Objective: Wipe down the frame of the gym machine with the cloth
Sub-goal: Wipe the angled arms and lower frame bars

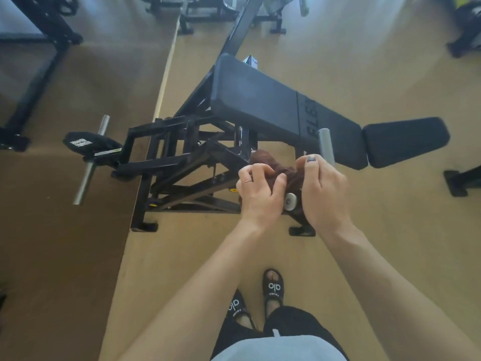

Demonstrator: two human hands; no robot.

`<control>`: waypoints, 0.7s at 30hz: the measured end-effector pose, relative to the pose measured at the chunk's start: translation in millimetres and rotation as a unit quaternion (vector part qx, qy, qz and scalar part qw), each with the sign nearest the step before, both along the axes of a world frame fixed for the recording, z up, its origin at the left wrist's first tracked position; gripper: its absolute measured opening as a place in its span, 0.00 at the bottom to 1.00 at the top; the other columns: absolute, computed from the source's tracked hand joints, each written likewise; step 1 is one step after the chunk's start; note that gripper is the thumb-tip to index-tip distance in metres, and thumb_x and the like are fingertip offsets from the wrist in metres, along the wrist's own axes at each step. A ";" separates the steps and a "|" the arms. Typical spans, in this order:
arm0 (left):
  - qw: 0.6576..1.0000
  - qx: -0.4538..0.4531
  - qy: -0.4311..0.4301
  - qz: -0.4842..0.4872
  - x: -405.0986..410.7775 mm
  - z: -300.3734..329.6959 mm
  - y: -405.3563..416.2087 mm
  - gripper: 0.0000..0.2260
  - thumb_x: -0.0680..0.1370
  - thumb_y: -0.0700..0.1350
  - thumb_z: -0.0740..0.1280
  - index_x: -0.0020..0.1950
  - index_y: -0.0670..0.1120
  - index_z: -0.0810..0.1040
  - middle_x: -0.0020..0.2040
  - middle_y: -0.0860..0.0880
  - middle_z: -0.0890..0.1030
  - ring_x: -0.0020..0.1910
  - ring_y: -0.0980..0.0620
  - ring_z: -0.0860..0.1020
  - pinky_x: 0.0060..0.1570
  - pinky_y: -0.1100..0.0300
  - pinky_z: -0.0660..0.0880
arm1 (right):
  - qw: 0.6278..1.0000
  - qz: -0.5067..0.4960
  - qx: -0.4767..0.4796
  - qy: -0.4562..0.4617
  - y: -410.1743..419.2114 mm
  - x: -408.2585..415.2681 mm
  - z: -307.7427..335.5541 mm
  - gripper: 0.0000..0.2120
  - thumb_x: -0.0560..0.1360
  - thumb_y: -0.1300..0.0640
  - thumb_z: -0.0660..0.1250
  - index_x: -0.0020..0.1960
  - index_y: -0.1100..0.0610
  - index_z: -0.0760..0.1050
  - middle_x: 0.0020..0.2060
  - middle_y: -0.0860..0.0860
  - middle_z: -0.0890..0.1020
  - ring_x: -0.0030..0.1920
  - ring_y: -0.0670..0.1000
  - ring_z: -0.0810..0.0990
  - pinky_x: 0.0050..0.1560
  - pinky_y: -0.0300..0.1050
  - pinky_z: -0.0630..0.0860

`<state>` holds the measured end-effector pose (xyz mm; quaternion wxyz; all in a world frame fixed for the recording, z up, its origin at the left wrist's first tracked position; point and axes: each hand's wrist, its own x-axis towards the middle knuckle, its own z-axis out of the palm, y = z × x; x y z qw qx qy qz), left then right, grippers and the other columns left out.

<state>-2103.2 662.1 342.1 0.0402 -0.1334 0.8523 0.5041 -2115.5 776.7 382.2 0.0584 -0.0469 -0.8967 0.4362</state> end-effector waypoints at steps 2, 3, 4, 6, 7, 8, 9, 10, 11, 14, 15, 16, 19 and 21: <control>0.999 -0.003 0.018 -0.027 -4.9 -6.1 5.4 0.16 0.82 0.59 0.57 0.69 0.59 0.65 0.72 0.57 0.56 0.73 0.46 0.58 0.72 0.41 0.66 | 0.999 -0.021 -0.027 0.000 -1.9 -0.2 -1.3 0.21 0.83 0.51 0.50 0.46 0.55 0.79 0.36 0.43 0.80 0.42 0.44 0.79 0.42 0.43 0.77; 0.999 0.002 0.018 -0.039 -7.0 -9.9 5.5 0.19 0.80 0.60 0.55 0.71 0.62 0.66 0.74 0.60 0.54 0.76 0.48 0.55 0.75 0.41 0.63 | 0.999 -0.025 -0.034 -0.003 -2.8 0.2 -2.0 0.21 0.83 0.50 0.50 0.46 0.55 0.79 0.36 0.43 0.80 0.42 0.42 0.79 0.41 0.41 0.77; 0.999 0.009 0.015 -0.048 -8.7 -13.0 4.0 0.20 0.80 0.60 0.54 0.72 0.62 0.69 0.75 0.61 0.54 0.77 0.51 0.52 0.77 0.42 0.60 | 0.999 -0.029 -0.037 -0.004 -3.1 0.5 -2.2 0.21 0.82 0.50 0.50 0.45 0.55 0.79 0.35 0.42 0.79 0.43 0.41 0.78 0.39 0.39 0.76; 0.999 0.021 0.025 -0.043 -12.9 -20.6 -0.6 0.19 0.80 0.60 0.54 0.67 0.60 0.76 0.76 0.59 0.58 0.77 0.53 0.53 0.78 0.44 0.58 | 0.999 -0.032 -0.023 -0.012 -3.5 0.3 -2.1 0.20 0.82 0.51 0.50 0.44 0.53 0.79 0.35 0.41 0.79 0.43 0.40 0.78 0.37 0.33 0.72; 0.999 0.026 0.033 -0.028 -15.0 -24.5 -2.9 0.17 0.80 0.60 0.54 0.64 0.60 0.77 0.76 0.57 0.59 0.77 0.53 0.55 0.78 0.44 0.58 | 0.999 -0.037 -0.011 -0.018 -4.0 0.1 -2.3 0.20 0.82 0.51 0.50 0.43 0.53 0.79 0.34 0.41 0.79 0.44 0.38 0.77 0.36 0.29 0.69; 0.999 0.028 0.032 -0.012 -18.7 -29.4 -4.9 0.15 0.80 0.60 0.54 0.61 0.62 0.77 0.75 0.55 0.61 0.76 0.52 0.56 0.77 0.45 0.59 | 0.999 -0.043 -0.002 -0.022 -3.6 -0.4 -2.6 0.20 0.82 0.51 0.50 0.43 0.52 0.78 0.34 0.42 0.78 0.45 0.37 0.76 0.36 0.28 0.68; 0.999 0.032 0.026 0.002 -24.0 -33.0 -6.4 0.14 0.80 0.60 0.54 0.59 0.63 0.77 0.74 0.55 0.61 0.76 0.51 0.58 0.77 0.45 0.61 | 0.999 -0.045 0.005 -0.023 -3.0 -1.1 -3.1 0.20 0.82 0.50 0.50 0.43 0.52 0.78 0.34 0.42 0.78 0.45 0.37 0.76 0.37 0.28 0.68; 0.999 0.046 0.013 0.018 -30.6 -35.7 -8.6 0.12 0.81 0.60 0.55 0.57 0.64 0.77 0.74 0.56 0.61 0.75 0.50 0.59 0.76 0.45 0.64 | 0.999 -0.042 0.009 -0.021 -2.4 -1.7 -4.0 0.20 0.82 0.50 0.49 0.43 0.52 0.77 0.34 0.42 0.78 0.44 0.38 0.76 0.36 0.29 0.69; 0.997 0.065 0.001 0.038 -37.7 -37.1 -10.9 0.11 0.82 0.59 0.56 0.56 0.65 0.77 0.73 0.56 0.61 0.73 0.50 0.62 0.73 0.47 0.68 | 0.999 -0.035 0.007 -0.019 -1.7 -2.3 -5.0 0.19 0.82 0.50 0.50 0.43 0.52 0.76 0.34 0.41 0.77 0.42 0.40 0.78 0.35 0.30 0.72; 0.988 0.108 -0.038 0.103 -57.8 -30.4 -14.5 0.06 0.85 0.50 0.60 0.57 0.57 0.77 0.74 0.51 0.61 0.67 0.50 0.68 0.55 0.64 0.79 | 1.000 -0.017 -0.005 -0.009 -0.1 -3.1 -9.5 0.15 0.84 0.51 0.53 0.43 0.52 0.73 0.34 0.39 0.74 0.37 0.46 0.79 0.33 0.48 0.80; 0.984 0.124 -0.049 0.121 -61.0 -26.4 -13.6 0.05 0.85 0.48 0.61 0.57 0.55 0.76 0.74 0.50 0.61 0.66 0.49 0.70 0.51 0.65 0.79 | 1.000 -0.019 -0.007 -0.001 -0.2 -3.3 -11.2 0.15 0.84 0.52 0.53 0.43 0.51 0.73 0.33 0.39 0.74 0.36 0.47 0.78 0.33 0.49 0.80; 0.980 0.139 -0.057 0.131 -59.9 -21.0 -11.7 0.06 0.85 0.47 0.61 0.58 0.54 0.77 0.74 0.49 0.61 0.64 0.50 0.72 0.49 0.65 0.79 | 1.000 -0.025 -0.010 0.008 -0.4 -3.3 -11.9 0.15 0.84 0.52 0.52 0.42 0.51 0.73 0.33 0.40 0.74 0.36 0.47 0.78 0.33 0.48 0.79; 0.972 0.178 -0.074 0.132 -39.4 1.5 1.6 0.11 0.87 0.47 0.57 0.65 0.48 0.76 0.75 0.52 0.60 0.60 0.55 0.73 0.42 0.71 0.78 | 0.997 -0.045 -0.032 0.047 -1.3 -1.9 -11.8 0.19 0.84 0.51 0.49 0.45 0.53 0.76 0.37 0.44 0.78 0.38 0.46 0.77 0.37 0.45 0.77; 0.965 0.216 -0.077 0.128 -12.8 17.2 14.3 0.12 0.87 0.48 0.55 0.66 0.50 0.76 0.75 0.55 0.60 0.64 0.54 0.73 0.46 0.69 0.79 | 0.995 -0.048 -0.052 0.073 -0.4 0.3 -12.8 0.20 0.84 0.52 0.48 0.49 0.54 0.78 0.41 0.46 0.80 0.42 0.46 0.77 0.42 0.43 0.76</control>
